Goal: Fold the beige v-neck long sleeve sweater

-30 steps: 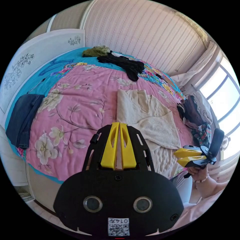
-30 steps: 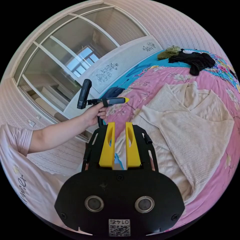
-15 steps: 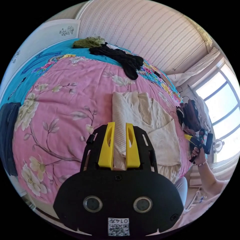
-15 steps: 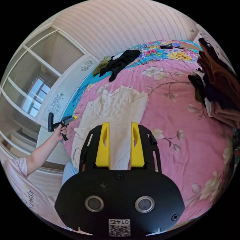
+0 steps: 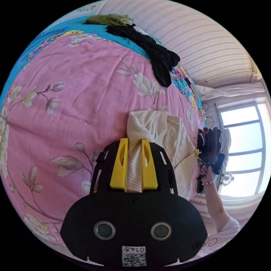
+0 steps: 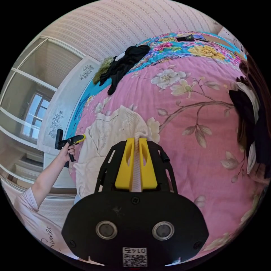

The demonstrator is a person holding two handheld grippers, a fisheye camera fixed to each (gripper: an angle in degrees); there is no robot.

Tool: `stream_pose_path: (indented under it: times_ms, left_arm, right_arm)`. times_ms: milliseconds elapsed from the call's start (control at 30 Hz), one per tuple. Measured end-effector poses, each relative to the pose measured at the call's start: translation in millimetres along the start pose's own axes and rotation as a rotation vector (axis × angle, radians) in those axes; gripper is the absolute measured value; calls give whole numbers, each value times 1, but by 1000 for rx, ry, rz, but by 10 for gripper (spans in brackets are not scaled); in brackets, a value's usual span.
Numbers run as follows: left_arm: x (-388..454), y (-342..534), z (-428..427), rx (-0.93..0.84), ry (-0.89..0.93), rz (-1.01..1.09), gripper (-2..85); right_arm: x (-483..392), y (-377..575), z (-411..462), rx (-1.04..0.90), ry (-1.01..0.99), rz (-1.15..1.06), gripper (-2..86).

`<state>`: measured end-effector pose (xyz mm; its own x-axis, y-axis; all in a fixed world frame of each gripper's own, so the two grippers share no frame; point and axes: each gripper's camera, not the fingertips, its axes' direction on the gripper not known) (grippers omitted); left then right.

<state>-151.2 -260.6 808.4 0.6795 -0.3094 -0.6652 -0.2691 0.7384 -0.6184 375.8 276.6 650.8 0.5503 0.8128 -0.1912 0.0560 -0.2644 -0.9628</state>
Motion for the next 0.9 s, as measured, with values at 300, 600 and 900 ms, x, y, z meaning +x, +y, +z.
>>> stream_pose_path:
  times_ms: [300, 600, 900]
  left_arm:
    - [-10, 2, -79, 132, 20, 106, 81]
    - [-10, 2, -60, 2, 106, 85, 0]
    - [23, 126, -177, 138, 71, 479, -8]
  right_arm:
    - [3, -13, -15, -53, 53, -102, 12]
    - [11, -23, -30, -12, -75, -34, 10]
    - [-17, 69, -86, 125, -172, -244, 10]
